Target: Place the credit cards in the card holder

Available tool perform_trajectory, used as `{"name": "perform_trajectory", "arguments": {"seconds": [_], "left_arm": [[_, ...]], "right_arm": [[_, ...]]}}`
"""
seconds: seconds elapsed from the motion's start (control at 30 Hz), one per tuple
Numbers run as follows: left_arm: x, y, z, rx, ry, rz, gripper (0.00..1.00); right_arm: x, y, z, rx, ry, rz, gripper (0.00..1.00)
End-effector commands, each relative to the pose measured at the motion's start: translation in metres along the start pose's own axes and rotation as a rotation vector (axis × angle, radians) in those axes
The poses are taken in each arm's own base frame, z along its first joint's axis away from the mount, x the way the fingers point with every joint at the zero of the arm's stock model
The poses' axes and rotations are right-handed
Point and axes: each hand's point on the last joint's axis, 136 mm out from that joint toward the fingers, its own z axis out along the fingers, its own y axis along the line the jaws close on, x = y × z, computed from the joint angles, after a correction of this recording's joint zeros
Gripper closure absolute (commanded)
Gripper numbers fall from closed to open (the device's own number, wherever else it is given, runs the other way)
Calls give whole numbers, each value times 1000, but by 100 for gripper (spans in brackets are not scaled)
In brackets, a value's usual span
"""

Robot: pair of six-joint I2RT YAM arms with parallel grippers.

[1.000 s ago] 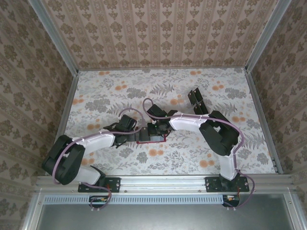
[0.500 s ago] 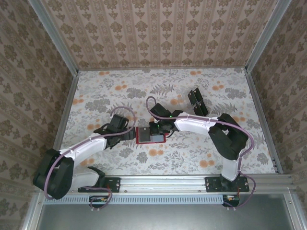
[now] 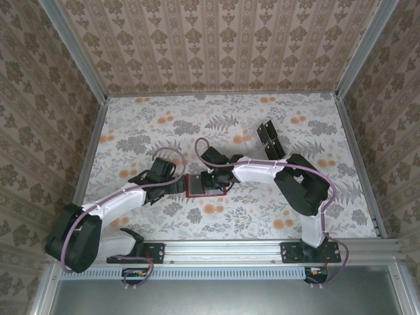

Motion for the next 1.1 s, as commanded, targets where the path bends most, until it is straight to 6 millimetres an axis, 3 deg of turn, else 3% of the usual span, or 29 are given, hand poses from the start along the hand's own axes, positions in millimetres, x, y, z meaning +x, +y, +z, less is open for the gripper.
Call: {"name": "perform_trajectory", "arguments": {"seconds": [0.0, 0.1, 0.23, 0.37, 0.73, 1.07], "left_arm": [[-4, -14, 0, 72, -3, 26, 0], [-9, -27, -1, 132, -16, 27, 0], [-14, -41, 0, 193, -28, 19, 0], [-18, -54, 1, 246, -35, 17, 0], [-20, -81, 7, 363, -45, 18, 0], [-16, -92, 20, 406, -35, 5, 0]], "right_arm": [[-8, 9, -34, -16, -61, -14, 91], [-8, -8, -54, 43, -108, -4, 82], [-5, -38, -73, 160, -162, 5, 58], [-1, -63, -78, 268, -167, 2, 45], [6, -93, -48, 329, -129, 28, 48], [16, -98, -30, 301, -97, 53, 65]]}}
